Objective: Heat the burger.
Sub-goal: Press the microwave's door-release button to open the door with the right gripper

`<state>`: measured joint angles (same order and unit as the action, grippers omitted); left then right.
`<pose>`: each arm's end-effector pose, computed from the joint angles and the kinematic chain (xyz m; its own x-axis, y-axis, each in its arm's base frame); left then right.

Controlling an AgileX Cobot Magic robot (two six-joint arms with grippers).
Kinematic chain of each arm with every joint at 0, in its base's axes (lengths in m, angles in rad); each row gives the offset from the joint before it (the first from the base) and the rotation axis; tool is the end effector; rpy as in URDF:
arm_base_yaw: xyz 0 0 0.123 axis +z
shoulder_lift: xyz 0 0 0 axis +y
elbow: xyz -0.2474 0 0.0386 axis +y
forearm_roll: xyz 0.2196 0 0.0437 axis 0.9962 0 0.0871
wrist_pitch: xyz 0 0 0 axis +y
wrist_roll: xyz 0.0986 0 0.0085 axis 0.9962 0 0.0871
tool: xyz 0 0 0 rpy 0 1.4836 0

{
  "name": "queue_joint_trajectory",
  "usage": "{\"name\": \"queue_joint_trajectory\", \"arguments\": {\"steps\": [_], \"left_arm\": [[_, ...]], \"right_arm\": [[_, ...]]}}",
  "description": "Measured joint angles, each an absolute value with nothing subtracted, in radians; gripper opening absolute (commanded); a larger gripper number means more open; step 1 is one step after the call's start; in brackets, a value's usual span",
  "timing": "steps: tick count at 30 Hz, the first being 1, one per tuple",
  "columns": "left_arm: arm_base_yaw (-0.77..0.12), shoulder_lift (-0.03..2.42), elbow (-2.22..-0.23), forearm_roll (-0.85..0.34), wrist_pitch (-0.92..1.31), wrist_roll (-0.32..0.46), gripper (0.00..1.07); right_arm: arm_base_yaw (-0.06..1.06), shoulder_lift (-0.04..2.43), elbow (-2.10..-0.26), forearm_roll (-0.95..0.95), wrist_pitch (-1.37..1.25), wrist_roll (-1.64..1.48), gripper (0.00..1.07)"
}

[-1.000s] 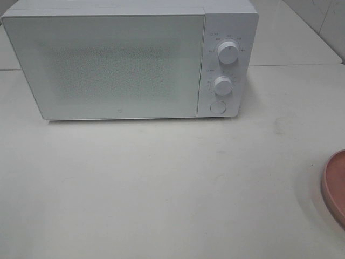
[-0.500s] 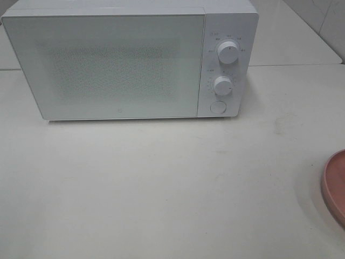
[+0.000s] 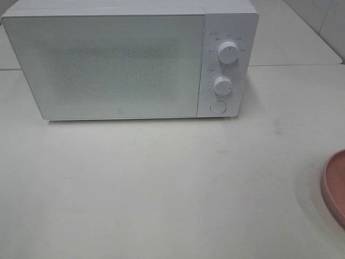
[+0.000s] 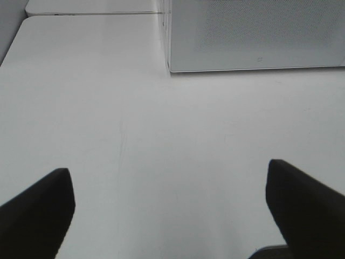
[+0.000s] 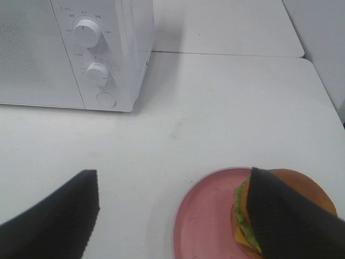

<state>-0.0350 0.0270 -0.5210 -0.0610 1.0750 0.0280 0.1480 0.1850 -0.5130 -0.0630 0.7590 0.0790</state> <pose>0.0132 -0.0058 0.2640 -0.4731 0.0155 -0.8809 0.0817 0.9963 -0.0263 0.0509 0.0032 0.2852 -0.3358 -0.0165 -0.9418 -0.0958 0.9953 0.0168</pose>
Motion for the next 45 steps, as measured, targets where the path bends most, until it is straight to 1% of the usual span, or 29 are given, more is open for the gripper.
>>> {"name": "queue_joint_trajectory", "arguments": {"steps": [8, 11, 13, 14, 19, 21, 24, 32, 34, 35, 37, 40, 42, 43, 45], "left_arm": [[-0.035, 0.027, -0.521, -0.061, 1.075, 0.028, 0.88], [-0.035, 0.027, -0.521, -0.061, 1.075, 0.028, 0.88], [-0.035, 0.027, -0.521, -0.061, 1.075, 0.028, 0.88], [-0.035, 0.027, -0.521, -0.061, 1.075, 0.028, 0.88], [-0.035, 0.027, -0.521, -0.061, 1.075, 0.028, 0.88], [-0.035, 0.027, -0.521, -0.061, 1.075, 0.028, 0.88], [-0.035, 0.027, -0.521, -0.061, 1.075, 0.028, 0.88], [-0.035, 0.027, -0.521, -0.061, 1.075, 0.028, 0.88], [-0.035, 0.027, -0.521, -0.061, 1.075, 0.028, 0.88], [-0.035, 0.027, -0.521, -0.061, 1.075, 0.028, 0.88], [-0.035, 0.027, -0.521, -0.061, 1.075, 0.028, 0.88], [-0.035, 0.027, -0.521, -0.061, 1.075, 0.028, 0.88], [-0.035, 0.027, -0.521, -0.061, 1.075, 0.028, 0.88], [-0.035, 0.027, -0.521, -0.061, 1.075, 0.028, 0.88], [-0.035, 0.027, -0.521, -0.061, 1.075, 0.028, 0.88]], "right_arm": [[0.148, 0.257, -0.465, -0.063, 0.630, 0.079, 0.75], [0.148, 0.293, -0.435, -0.063, 0.526, 0.079, 0.75], [0.148, 0.301, -0.426, -0.063, 0.504, 0.079, 0.75], [0.148, 0.327, -0.409, -0.063, 0.447, 0.079, 0.75], [0.148, 0.386, -0.387, -0.063, 0.349, 0.079, 0.75], [0.148, 0.459, -0.376, -0.063, 0.257, 0.079, 0.75], [0.148, 0.475, -0.373, -0.063, 0.237, 0.079, 0.75], [0.148, 0.654, -0.369, -0.063, 0.039, 0.079, 0.75], [0.148, 0.752, -0.369, -0.063, -0.078, 0.084, 0.75], [0.148, 0.752, -0.369, -0.063, -0.078, 0.084, 0.75], [0.148, 0.824, -0.369, -0.063, -0.172, 0.105, 0.75], [0.148, 0.849, -0.369, -0.063, -0.204, 0.111, 0.75], [0.148, 0.923, -0.369, -0.063, -0.293, 0.129, 0.75], [0.148, 0.923, -0.369, -0.063, -0.293, 0.129, 0.75], [0.148, 1.007, -0.369, -0.063, -0.428, 0.130, 0.75]]}}
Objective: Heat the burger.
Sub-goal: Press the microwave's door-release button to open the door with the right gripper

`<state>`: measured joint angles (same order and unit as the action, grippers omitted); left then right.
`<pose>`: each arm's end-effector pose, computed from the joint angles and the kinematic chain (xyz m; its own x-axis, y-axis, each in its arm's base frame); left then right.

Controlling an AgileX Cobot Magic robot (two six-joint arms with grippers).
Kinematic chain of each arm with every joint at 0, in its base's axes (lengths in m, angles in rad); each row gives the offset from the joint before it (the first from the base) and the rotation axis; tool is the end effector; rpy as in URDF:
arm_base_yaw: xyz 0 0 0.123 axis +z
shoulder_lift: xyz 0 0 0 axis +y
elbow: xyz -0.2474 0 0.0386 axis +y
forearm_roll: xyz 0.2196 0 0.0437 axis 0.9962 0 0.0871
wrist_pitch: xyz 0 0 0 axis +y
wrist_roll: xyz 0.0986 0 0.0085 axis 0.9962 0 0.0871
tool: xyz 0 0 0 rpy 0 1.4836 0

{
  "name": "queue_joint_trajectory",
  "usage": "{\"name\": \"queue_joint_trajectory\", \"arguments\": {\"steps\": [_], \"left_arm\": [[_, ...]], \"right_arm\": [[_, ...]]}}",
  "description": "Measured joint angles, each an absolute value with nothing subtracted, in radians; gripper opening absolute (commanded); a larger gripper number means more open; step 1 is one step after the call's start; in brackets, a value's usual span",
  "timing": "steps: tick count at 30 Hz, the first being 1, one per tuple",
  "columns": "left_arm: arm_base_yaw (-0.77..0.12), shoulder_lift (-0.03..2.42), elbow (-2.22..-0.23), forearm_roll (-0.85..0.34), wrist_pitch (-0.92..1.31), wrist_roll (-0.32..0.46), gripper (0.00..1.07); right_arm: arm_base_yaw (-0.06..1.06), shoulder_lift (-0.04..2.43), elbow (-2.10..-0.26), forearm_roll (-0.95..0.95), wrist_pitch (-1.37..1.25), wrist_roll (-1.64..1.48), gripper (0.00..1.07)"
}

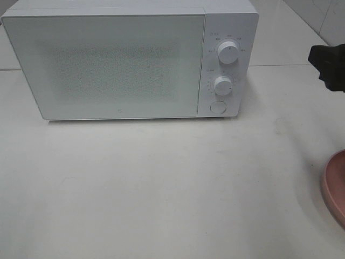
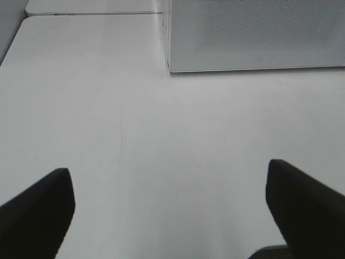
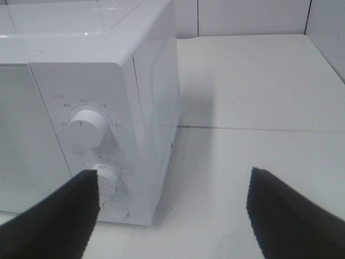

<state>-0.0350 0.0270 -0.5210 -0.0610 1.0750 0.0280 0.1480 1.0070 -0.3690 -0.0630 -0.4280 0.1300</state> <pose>0.0132 -0.0058 0.2640 -0.4731 0.0155 -0.8809 0.0817 0.9963 -0.0263 0.1984 0.0322 0.2447 -0.1341 0.0534 -0.9895 -0.1638 0.9836 0.0753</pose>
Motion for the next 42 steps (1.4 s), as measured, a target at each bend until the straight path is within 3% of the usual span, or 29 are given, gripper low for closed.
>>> {"name": "queue_joint_trajectory", "arguments": {"steps": [15, 22, 30, 42], "left_arm": [[-0.035, 0.027, -0.521, -0.062, 1.075, 0.028, 0.88], [-0.035, 0.027, -0.521, -0.063, 1.075, 0.028, 0.88], [-0.035, 0.027, -0.521, -0.064, 1.075, 0.028, 0.88], [-0.035, 0.027, -0.521, -0.064, 1.075, 0.028, 0.88]], "right_arm": [[0.177, 1.254, -0.313, 0.128, -0.863, -0.027, 0.75], [0.329, 1.374, -0.299, 0.320, -1.007, -0.135, 0.75], [0.448, 1.480, -0.300, 0.376, -1.177, -0.157, 0.75], [0.681, 1.616, -0.303, 0.642, -1.205, -0.212, 0.75]]}}
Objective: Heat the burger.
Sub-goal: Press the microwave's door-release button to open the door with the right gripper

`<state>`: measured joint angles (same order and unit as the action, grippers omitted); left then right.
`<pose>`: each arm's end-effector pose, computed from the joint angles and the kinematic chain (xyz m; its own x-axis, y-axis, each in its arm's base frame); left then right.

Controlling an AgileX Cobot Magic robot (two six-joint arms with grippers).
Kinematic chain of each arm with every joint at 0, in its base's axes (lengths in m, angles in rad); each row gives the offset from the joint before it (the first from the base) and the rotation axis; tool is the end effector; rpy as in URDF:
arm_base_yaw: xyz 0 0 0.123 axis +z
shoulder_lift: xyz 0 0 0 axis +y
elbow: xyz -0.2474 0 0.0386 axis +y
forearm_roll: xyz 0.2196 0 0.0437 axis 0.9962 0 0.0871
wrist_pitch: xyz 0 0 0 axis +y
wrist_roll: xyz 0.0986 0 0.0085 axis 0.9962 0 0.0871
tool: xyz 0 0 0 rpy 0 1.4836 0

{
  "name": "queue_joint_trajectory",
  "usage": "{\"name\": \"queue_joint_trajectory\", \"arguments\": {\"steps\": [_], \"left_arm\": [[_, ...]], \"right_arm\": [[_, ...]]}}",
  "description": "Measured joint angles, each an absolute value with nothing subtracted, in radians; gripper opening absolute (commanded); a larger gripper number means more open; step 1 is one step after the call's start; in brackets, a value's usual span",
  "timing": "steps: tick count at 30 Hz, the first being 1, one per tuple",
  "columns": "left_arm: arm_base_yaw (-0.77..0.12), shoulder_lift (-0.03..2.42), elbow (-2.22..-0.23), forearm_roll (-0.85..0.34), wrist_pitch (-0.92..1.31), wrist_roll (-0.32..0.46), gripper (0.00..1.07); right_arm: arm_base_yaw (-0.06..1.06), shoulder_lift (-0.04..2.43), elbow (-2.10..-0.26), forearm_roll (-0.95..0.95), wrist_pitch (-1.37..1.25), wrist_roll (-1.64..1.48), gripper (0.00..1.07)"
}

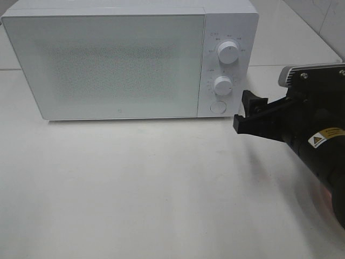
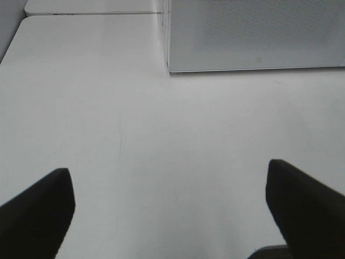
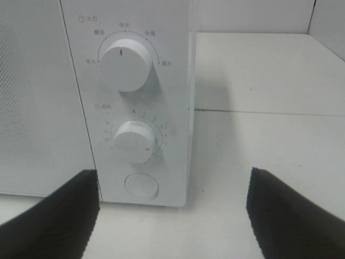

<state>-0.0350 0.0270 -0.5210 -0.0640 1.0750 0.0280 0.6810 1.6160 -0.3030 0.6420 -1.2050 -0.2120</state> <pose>0.0131 -0.0060 0.2640 -0.4731 0.0141 -0.8809 0.0833 0.9961 -0.0288 0.2132 0.1016 0.1588 -0.0828 -0.0144 -0.9965 -0.0857 0.9963 -0.0073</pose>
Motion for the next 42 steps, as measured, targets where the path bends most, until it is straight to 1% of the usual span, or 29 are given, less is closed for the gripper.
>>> {"name": "queue_joint_trajectory", "arguments": {"steps": [16, 30, 35, 37, 38, 40, 41, 42], "left_arm": [[-0.035, 0.027, -0.521, -0.064, 1.075, 0.028, 0.88], [-0.035, 0.027, -0.521, -0.064, 1.075, 0.028, 0.88], [-0.035, 0.027, -0.521, -0.064, 1.075, 0.028, 0.88], [-0.035, 0.027, -0.521, -0.064, 1.075, 0.028, 0.88], [-0.035, 0.027, -0.521, -0.064, 1.075, 0.028, 0.88], [-0.035, 0.027, -0.521, -0.064, 1.075, 0.028, 0.88], [-0.035, 0.027, -0.521, -0.064, 1.075, 0.028, 0.88], [-0.035, 0.027, -0.521, -0.064, 1.075, 0.028, 0.88]], "right_arm": [[0.836, 1.727, -0.399, 0.845, -1.209, -0.310, 0.75], [0.850, 1.734, -0.410, 0.882, -1.209, -0.292, 0.75], [0.850, 1.734, -0.410, 0.882, -1.209, -0.176, 0.75], [0.850, 1.734, -0.410, 0.882, -1.209, 0.028, 0.74], [0.850, 1.734, -0.410, 0.882, -1.209, 0.028, 0.74], [0.850, 1.734, -0.410, 0.882, -1.209, 0.207, 0.71], [0.850, 1.734, -0.410, 0.882, -1.209, 0.207, 0.71], [0.850, 1.734, -0.410, 0.882, -1.209, 0.273, 0.70]]}}
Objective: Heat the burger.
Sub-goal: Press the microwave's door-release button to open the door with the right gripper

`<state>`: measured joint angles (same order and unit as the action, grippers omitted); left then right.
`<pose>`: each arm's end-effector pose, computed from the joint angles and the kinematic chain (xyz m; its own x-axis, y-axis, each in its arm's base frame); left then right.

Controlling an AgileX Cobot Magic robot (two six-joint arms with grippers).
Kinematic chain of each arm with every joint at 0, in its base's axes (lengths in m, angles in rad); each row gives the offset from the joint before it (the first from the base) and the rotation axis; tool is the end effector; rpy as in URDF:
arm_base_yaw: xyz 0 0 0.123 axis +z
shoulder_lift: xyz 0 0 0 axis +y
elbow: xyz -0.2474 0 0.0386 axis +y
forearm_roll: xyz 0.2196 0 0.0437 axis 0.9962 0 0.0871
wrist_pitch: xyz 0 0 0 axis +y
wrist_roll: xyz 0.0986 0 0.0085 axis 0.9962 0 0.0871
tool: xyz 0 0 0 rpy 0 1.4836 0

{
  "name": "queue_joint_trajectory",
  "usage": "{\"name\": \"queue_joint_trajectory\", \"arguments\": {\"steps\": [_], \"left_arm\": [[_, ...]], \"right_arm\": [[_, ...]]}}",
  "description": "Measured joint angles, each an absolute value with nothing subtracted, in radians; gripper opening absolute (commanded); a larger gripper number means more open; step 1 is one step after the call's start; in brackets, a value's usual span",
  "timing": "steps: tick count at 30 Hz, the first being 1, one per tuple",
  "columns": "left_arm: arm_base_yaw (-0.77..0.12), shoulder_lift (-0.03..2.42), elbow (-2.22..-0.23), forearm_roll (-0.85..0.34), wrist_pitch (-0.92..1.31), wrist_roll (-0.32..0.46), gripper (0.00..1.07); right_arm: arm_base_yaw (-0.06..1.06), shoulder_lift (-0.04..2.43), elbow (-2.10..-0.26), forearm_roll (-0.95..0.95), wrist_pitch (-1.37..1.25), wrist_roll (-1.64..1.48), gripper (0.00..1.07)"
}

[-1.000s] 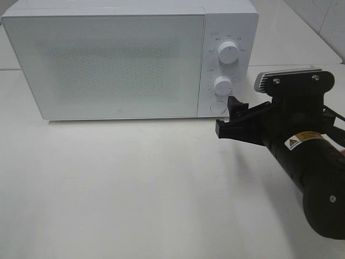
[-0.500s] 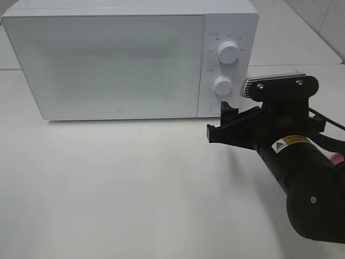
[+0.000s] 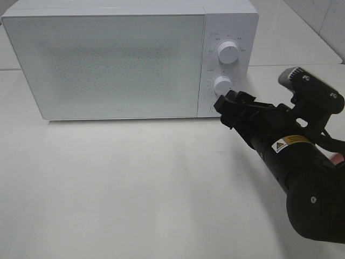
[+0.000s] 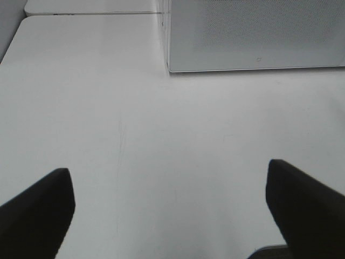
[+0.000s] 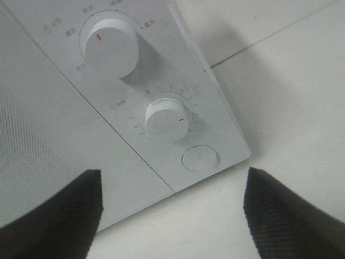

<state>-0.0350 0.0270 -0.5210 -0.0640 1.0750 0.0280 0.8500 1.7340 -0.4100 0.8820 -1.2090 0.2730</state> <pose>0.0131 -0.0060 0.2640 -0.4731 0.0141 -0.8809 0.0833 0.9961 -0.0288 0.2130 0.1342 0.1446 -0.1369 0.5026 -0.8536 0.0423 0.8639 0.5018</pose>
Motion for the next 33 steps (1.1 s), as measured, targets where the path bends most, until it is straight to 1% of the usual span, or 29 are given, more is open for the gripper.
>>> {"name": "queue_joint_trajectory", "arguments": {"steps": [1, 2, 3, 5, 6, 7, 8, 9, 10, 11, 12, 13, 14, 15, 16, 17, 18, 19, 20, 21, 22, 23, 24, 33], "left_arm": [[-0.035, 0.027, -0.521, -0.064, 1.075, 0.028, 0.88], [-0.035, 0.027, -0.521, -0.064, 1.075, 0.028, 0.88], [-0.035, 0.027, -0.521, -0.064, 1.075, 0.028, 0.88], [-0.035, 0.027, -0.521, -0.064, 1.075, 0.028, 0.88], [-0.035, 0.027, -0.521, -0.064, 1.075, 0.028, 0.88], [-0.035, 0.027, -0.521, -0.064, 1.075, 0.028, 0.88], [-0.035, 0.027, -0.521, -0.064, 1.075, 0.028, 0.88], [-0.035, 0.027, -0.521, -0.064, 1.075, 0.028, 0.88], [-0.035, 0.027, -0.521, -0.064, 1.075, 0.028, 0.88], [-0.035, 0.027, -0.521, -0.064, 1.075, 0.028, 0.88], [-0.035, 0.027, -0.521, -0.064, 1.075, 0.028, 0.88], [-0.035, 0.027, -0.521, -0.064, 1.075, 0.028, 0.88], [-0.035, 0.027, -0.521, -0.064, 1.075, 0.028, 0.88], [-0.035, 0.027, -0.521, -0.064, 1.075, 0.028, 0.88], [-0.035, 0.027, -0.521, -0.064, 1.075, 0.028, 0.88], [-0.035, 0.027, -0.521, -0.064, 1.075, 0.028, 0.88], [-0.035, 0.027, -0.521, -0.064, 1.075, 0.028, 0.88], [-0.035, 0.027, -0.521, -0.064, 1.075, 0.028, 0.88], [-0.035, 0.027, -0.521, -0.064, 1.075, 0.028, 0.88], [-0.035, 0.027, -0.521, -0.064, 1.075, 0.028, 0.88], [-0.035, 0.027, -0.521, -0.064, 1.075, 0.028, 0.88], [-0.035, 0.027, -0.521, -0.064, 1.075, 0.028, 0.88], [-0.035, 0.027, -0.521, -0.064, 1.075, 0.028, 0.88], [-0.035, 0.027, -0.521, -0.064, 1.075, 0.028, 0.88]], "right_arm": [[0.850, 1.734, -0.410, 0.882, -1.209, 0.393, 0.67], [0.850, 1.734, -0.410, 0.882, -1.209, 0.393, 0.67], [0.850, 1.734, -0.410, 0.882, -1.209, 0.529, 0.63], [0.850, 1.734, -0.410, 0.882, -1.209, 0.583, 0.61], [0.850, 1.734, -0.410, 0.882, -1.209, 0.712, 0.56], [0.850, 1.734, -0.410, 0.882, -1.209, 0.712, 0.56], [0.850, 1.734, -0.410, 0.882, -1.209, 0.760, 0.54], [0.850, 1.734, -0.410, 0.882, -1.209, 0.866, 0.48], [0.850, 1.734, -0.410, 0.882, -1.209, 0.866, 0.48], [0.850, 1.734, -0.410, 0.882, -1.209, 0.912, 0.44], [0.850, 1.734, -0.410, 0.882, -1.209, 0.979, 0.37], [0.850, 1.734, -0.410, 0.882, -1.209, 0.979, 0.37], [0.850, 1.734, -0.410, 0.882, -1.209, 1.037, 0.28], [0.850, 1.734, -0.410, 0.882, -1.209, 1.037, 0.28], [0.850, 1.734, -0.410, 0.882, -1.209, 1.068, 0.24], [0.850, 1.734, -0.410, 0.882, -1.209, 1.131, 0.15], [0.850, 1.734, -0.410, 0.882, -1.209, 1.131, 0.15], [0.850, 1.734, -0.410, 0.882, -1.209, 1.161, 0.12], [0.850, 1.734, -0.410, 0.884, -1.209, 1.211, 0.06], [0.850, 1.734, -0.410, 0.884, -1.209, 1.211, 0.06], [0.850, 1.734, -0.410, 0.887, -1.209, 1.253, 0.02], [0.850, 1.734, -0.410, 0.887, -1.209, 1.253, 0.02], [0.850, 1.734, -0.410, 0.889, -1.209, 1.273, 0.00], [0.850, 1.734, -0.410, 0.901, -1.197, 1.330, 0.00]]}}
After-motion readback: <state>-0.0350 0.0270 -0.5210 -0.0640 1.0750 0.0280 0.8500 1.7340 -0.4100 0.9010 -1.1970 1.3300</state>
